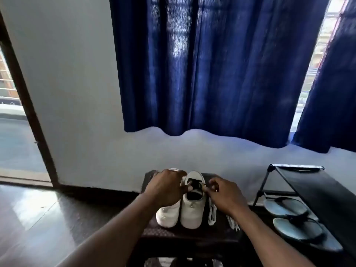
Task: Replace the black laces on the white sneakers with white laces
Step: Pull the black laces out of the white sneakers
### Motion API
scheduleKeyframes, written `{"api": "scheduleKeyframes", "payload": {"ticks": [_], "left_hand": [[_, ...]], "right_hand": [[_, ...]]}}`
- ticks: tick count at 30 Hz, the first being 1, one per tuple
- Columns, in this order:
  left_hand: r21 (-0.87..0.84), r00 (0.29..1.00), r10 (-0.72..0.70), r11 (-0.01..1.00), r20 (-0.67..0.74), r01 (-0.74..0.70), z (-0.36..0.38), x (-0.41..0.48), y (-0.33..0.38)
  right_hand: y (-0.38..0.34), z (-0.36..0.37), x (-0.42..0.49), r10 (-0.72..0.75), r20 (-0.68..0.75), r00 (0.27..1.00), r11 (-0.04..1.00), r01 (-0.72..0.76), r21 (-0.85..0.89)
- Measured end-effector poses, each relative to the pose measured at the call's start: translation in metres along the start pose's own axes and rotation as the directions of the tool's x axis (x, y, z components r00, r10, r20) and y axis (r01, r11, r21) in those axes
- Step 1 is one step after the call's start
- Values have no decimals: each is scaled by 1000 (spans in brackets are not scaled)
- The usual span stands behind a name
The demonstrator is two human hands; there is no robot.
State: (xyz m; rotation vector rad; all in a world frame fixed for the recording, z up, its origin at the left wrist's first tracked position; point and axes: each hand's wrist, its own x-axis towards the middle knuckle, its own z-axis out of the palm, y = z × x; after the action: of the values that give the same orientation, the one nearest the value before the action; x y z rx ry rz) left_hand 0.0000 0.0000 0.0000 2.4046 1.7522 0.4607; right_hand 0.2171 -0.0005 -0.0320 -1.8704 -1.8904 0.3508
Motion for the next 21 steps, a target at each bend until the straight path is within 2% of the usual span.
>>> {"api": "scheduleKeyframes", "payload": {"ticks": [3,5,11,14,15,17,19,21], "left_hand": [[-14,998,39,999,-56,-39,17,9,0],[-26,998,32,999,-51,-33,30,15,2],[9,994,56,998,-92,-56,60,38,3],[35,988,78,997,-133,-74,69,41,1],[45,986,79,996,-149,-73,69,39,1],[67,980,81,995,-184,-70,70,38,3],[93,978,74,994,-194,-56,67,35,5],[100,979,52,994,-200,-32,69,30,8]], "right_hand": [[7,21,8,52,-17,999,981,-48,188],[9,33,11,60,-80,995,968,-38,248],[7,55,10,217,-226,950,876,-87,474],[9,61,9,292,-232,928,812,-112,573],[10,61,9,320,-198,926,766,-130,630],[10,64,9,348,-90,933,583,-140,801],[4,60,9,328,42,944,325,-154,933],[-1,50,8,261,206,943,68,-230,971]]}}
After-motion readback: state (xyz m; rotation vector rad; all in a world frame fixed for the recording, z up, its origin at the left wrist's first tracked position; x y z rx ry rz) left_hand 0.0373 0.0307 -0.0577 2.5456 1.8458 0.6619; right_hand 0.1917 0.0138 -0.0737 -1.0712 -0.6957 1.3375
